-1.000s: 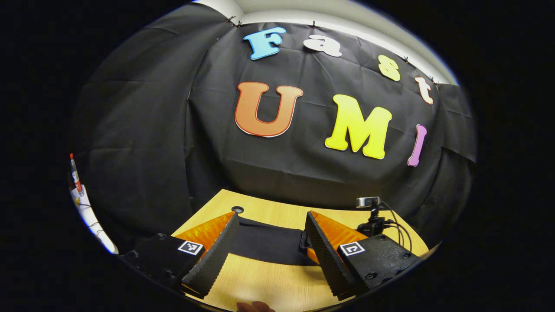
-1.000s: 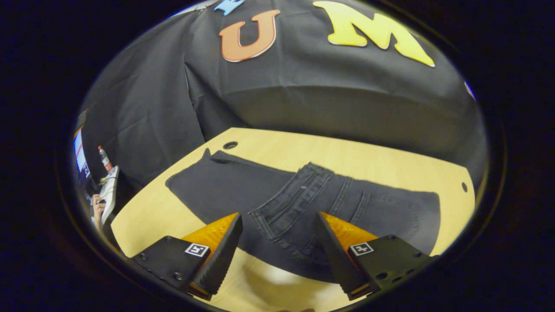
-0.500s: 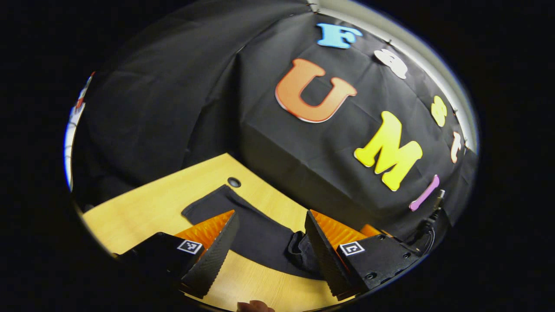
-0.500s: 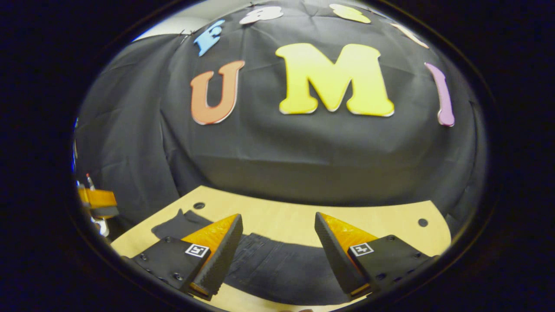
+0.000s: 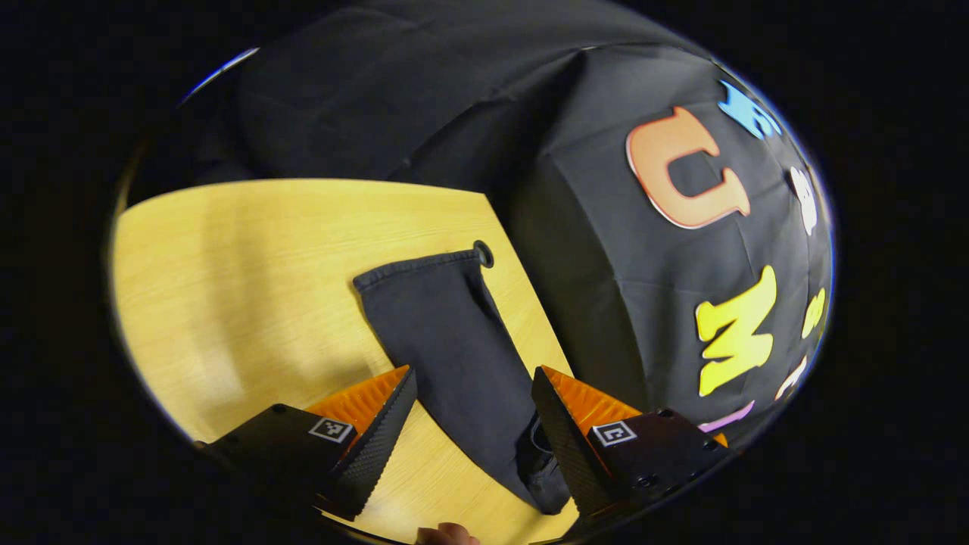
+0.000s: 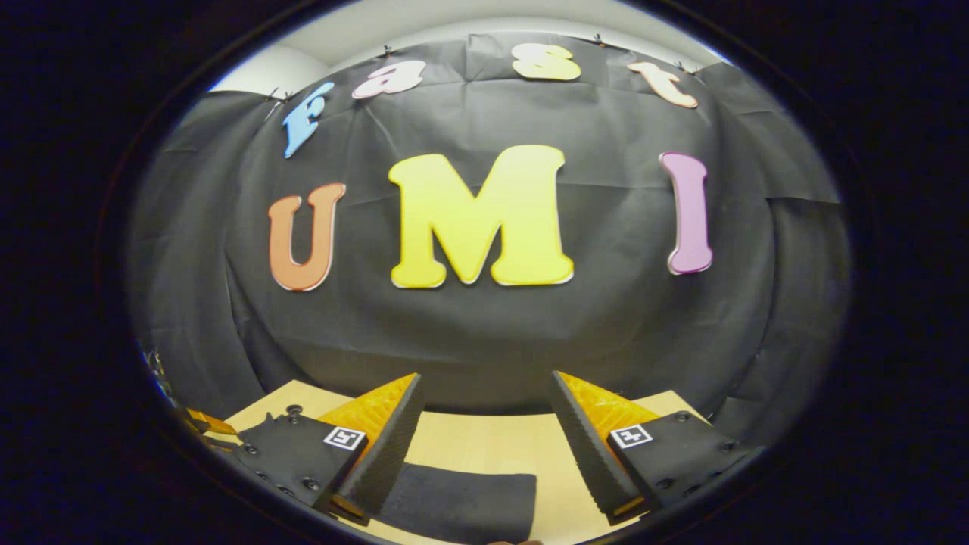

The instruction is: Grasp the waist and the cuffs of the jeans and fold them to make the two legs overlap; first hold the waist and fold one-third of the jeans toward the cuffs, then hold the cuffs and fold the remaining one-third in the same direction to finish folding.

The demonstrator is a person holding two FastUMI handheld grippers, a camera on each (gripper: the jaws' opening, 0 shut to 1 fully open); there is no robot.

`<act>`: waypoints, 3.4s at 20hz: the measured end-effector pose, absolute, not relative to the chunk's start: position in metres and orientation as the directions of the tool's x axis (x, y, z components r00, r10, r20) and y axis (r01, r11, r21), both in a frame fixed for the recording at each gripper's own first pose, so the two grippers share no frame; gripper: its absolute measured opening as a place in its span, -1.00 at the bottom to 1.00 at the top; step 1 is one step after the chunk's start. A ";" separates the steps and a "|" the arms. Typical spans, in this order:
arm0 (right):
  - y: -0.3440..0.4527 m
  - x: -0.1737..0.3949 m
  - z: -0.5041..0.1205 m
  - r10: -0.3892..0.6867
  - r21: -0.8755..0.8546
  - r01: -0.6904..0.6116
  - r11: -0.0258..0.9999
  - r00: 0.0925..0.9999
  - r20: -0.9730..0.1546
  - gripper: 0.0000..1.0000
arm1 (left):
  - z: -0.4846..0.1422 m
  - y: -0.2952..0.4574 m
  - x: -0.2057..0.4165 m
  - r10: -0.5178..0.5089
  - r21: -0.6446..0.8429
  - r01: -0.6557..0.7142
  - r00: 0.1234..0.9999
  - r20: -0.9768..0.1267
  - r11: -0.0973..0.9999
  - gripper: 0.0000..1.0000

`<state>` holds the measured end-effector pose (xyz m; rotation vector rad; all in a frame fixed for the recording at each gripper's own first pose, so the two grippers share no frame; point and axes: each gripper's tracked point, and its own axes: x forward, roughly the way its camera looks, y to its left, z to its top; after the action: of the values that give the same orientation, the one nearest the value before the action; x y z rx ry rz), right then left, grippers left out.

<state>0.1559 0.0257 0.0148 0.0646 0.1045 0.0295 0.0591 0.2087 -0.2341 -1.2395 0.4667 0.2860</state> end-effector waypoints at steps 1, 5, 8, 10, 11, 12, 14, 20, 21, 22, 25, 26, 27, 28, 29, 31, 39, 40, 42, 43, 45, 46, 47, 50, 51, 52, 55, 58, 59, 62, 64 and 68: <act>0.011 0.149 0.011 0.009 0.057 -0.003 0.998 0.995 -0.096 0.96 | -0.243 0.210 0.063 -0.037 -0.842 -0.469 0.868 -0.495 0.267 1.00; -0.039 0.141 0.024 -0.078 0.066 0.084 0.994 0.992 -0.095 0.96 | -0.265 0.217 0.075 -0.024 -0.841 -0.507 0.854 -0.520 0.190 0.97; -0.066 0.137 0.023 -0.123 0.077 0.132 0.988 0.986 -0.112 0.96 | -0.276 0.221 0.079 -0.022 -0.835 -0.528 0.843 -0.538 0.156 0.97; -0.077 0.134 0.025 -0.141 0.079 0.151 0.985 0.983 -0.114 0.97 | -0.276 0.224 0.085 -0.018 -0.847 -0.516 0.853 -0.522 0.125 1.00; -0.084 0.132 0.026 -0.149 0.077 0.158 0.984 0.983 -0.110 0.96 | -0.276 0.227 0.089 -0.015 -0.849 -0.514 0.855 -0.519 0.121 0.97; -0.088 0.131 0.028 -0.156 0.075 0.165 0.984 0.982 -0.107 0.96 | -0.277 0.227 0.092 -0.014 -0.851 -0.511 0.856 -0.516 0.122 0.97; -0.094 0.128 0.027 -0.164 0.069 0.172 0.983 0.980 -0.111 0.97 | -0.277 0.227 0.097 -0.017 -0.855 -0.502 0.861 -0.508 0.133 0.97; -0.109 0.122 0.022 -0.177 0.068 0.187 0.980 0.975 -0.133 0.98 | -0.281 0.229 0.130 -0.023 -0.881 -0.468 0.882 -0.471 0.076 0.99; -0.111 0.120 0.024 -0.180 0.061 0.190 0.980 0.975 -0.133 0.97 | -0.279 0.229 0.137 -0.026 -0.891 -0.451 0.891 -0.453 0.043 0.84; -0.114 0.120 0.023 -0.182 0.055 0.191 0.980 0.974 -0.136 0.97 | -0.278 0.229 0.144 -0.024 -0.900 -0.436 0.899 -0.436 0.016 0.84; -0.122 0.117 0.023 -0.191 0.043 0.198 0.979 0.971 -0.143 0.97 | -0.291 0.222 0.152 -0.038 -0.895 -0.447 0.894 -0.446 -0.008 0.54; -0.125 0.116 0.023 -0.195 0.041 0.203 0.978 0.970 -0.145 0.97 | -0.292 0.222 0.154 -0.040 -0.897 -0.441 0.897 -0.441 -0.017 0.28; -0.129 0.115 0.023 -0.200 0.038 0.208 0.977 0.969 -0.147 1.00 | -0.294 0.221 0.157 -0.043 -0.899 -0.438 0.899 -0.437 -0.029 0.02; -0.133 0.113 0.023 -0.207 0.035 0.214 0.976 0.967 -0.147 0.96 | -0.295 0.220 0.159 -0.050 -0.898 -0.437 0.899 -0.435 -0.049 0.09; -0.136 0.113 0.023 -0.214 0.034 0.221 0.975 0.966 -0.149 0.96 | -0.298 0.220 0.164 -0.054 -0.896 -0.439 0.898 -0.436 -0.069 0.07; -0.142 0.112 0.021 -0.224 0.037 0.232 0.972 0.962 -0.158 1.00 | -0.299 0.216 0.169 -0.060 -0.896 -0.436 0.899 -0.433 -0.079 -0.32; -0.146 0.104 0.019 -0.224 0.034 0.234 0.972 0.959 -0.176 1.00 | -0.282 0.219 0.161 -0.043 -0.882 -0.451 0.887 -0.461 0.136 -0.92; -0.145 0.103 0.019 -0.221 0.030 0.229 0.973 0.959 -0.177 1.00 | -0.272 0.219 0.159 -0.042 -0.884 -0.435 0.893 -0.448 0.171 -0.93; -0.147 0.102 0.018 -0.216 0.031 0.225 0.974 0.959 -0.182 1.00 | -0.258 0.219 0.156 -0.034 -0.878 -0.415 0.900 -0.434 0.237 -0.92; -0.146 0.101 0.018 -0.212 0.037 0.223 0.974 0.960 -0.184 1.00 | -0.252 0.219 0.155 -0.033 -0.879 -0.404 0.905 -0.425 0.253 -0.92; -0.146 0.100 0.017 -0.206 0.042 0.217 0.975 0.961 -0.186 1.00 | -0.236 0.218 0.153 -0.030 -0.883 -0.378 0.915 -0.401 0.279 -0.93; -0.145 0.099 0.017 -0.200 0.042 0.211 0.976 0.962 -0.188 1.00 | -0.234 0.218 0.153 -0.030 -0.883 -0.369 0.919 -0.394 0.289 -0.93; -0.143 0.098 0.017 -0.194 0.039 0.204 0.978 0.963 -0.188 1.00 | -0.230 0.218 0.154 -0.029 -0.884 -0.366 0.920 -0.391 0.290 -0.93; -0.144 0.096 0.020 -0.186 0.027 0.194 0.981 0.966 -0.181 1.00 | -0.219 0.216 0.152 -0.026 -0.883 -0.355 0.924 -0.381 0.307 -0.93; -0.144 0.096 0.020 -0.185 0.029 0.193 0.981 0.966 -0.183 1.00 | -0.215 0.213 0.152 -0.023 -0.877 -0.345 0.927 -0.374 0.333 -0.93; -0.145 0.094 0.019 -0.182 0.033 0.192 0.981 0.965 -0.189 1.00 | -0.209 0.211 0.152 -0.021 -0.871 -0.335 0.930 -0.367 0.360 -0.92; -0.147 0.093 0.015 -0.179 0.047 0.192 0.980 0.963 -0.203 1.00 | -0.181 0.200 0.154 -0.028 -0.855 -0.285 0.944 -0.329 0.432 -0.93; -0.146 0.094 0.014 -0.172 0.041 0.184 0.982 0.963 -0.206 1.00 | -0.143 0.179 0.157 -0.048 -0.814 -0.203 0.961 -0.272 0.544 -0.93; -0.146 0.093 0.013 -0.169 0.042 0.181 0.983 0.964 -0.206 1.00 | -0.131 0.170 0.157 -0.062 -0.796 -0.171 0.965 -0.253 0.580 -0.93; -0.147 0.093 0.010 -0.165 0.045 0.178 0.983 0.964 -0.210 1.00 | -0.092 0.130 0.157 -0.117 -0.741 -0.070 0.973 -0.198 0.668 -0.93; -0.150 0.092 0.008 -0.167 0.043 0.180 0.983 0.962 -0.215 1.00 | -0.074 0.101 0.158 -0.157 -0.699 -0.008 0.973 -0.172 0.715 -0.93; -0.158 0.090 0.006 -0.175 0.045 0.189 0.981 0.959 -0.221 1.00 | -0.053 0.046 0.165 -0.240 -0.607 0.101 0.959 -0.152 0.788 -0.93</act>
<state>0.0901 -0.1583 0.0056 0.0663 0.2180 -0.1849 0.1655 0.0457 -0.0526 -0.6376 0.2268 -0.1855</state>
